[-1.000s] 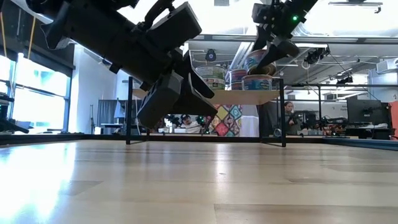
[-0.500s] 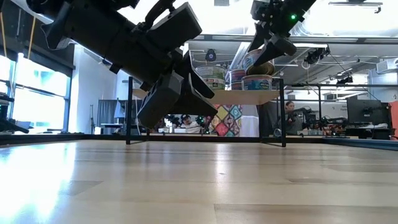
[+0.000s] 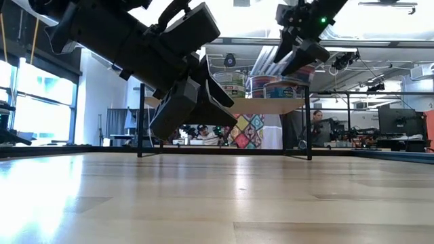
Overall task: Stack canned seafood by type on shelf
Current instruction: Stack the blue tuna can on top of the bottom blue tuna can on the shelf
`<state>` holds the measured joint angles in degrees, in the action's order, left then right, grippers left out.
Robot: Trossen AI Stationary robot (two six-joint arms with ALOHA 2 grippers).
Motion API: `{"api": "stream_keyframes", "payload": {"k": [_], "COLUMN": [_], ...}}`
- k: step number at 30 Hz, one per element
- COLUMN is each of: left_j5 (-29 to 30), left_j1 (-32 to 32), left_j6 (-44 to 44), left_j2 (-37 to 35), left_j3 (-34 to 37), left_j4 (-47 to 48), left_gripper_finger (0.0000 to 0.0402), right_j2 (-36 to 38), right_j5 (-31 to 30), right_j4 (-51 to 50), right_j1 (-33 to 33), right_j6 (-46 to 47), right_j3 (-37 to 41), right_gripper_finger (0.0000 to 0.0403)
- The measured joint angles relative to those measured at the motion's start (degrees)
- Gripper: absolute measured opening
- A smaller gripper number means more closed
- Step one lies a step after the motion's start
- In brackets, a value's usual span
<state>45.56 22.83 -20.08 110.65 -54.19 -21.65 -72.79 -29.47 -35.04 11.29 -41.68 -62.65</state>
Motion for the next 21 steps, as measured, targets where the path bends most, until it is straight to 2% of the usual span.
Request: {"api": "stream_keyframes", "payload": {"k": [11,15,21], "left_j5": [0.00,0.00,0.00], "left_j1": [0.02,0.02,0.05], "left_j6": [-0.02,-0.02,0.52], "left_j2": [0.01,0.02,0.02], "left_j3": [0.00,0.00,0.00], "left_j4": [-0.01,-0.02,-0.02], "left_gripper_finger": [0.0213,0.0213,0.0213], "right_j2": [0.00,0.13,0.15], "right_j5": [-0.76,-0.90,1.08], "right_j4": [0.13,-1.82,-14.22], "right_j1": [-0.06,-1.78,-8.28], "right_j6": [0.70,6.50,19.73], "right_j3": [0.00,0.00,0.01], "right_gripper_finger": [0.0304,0.0304,0.0304]}}
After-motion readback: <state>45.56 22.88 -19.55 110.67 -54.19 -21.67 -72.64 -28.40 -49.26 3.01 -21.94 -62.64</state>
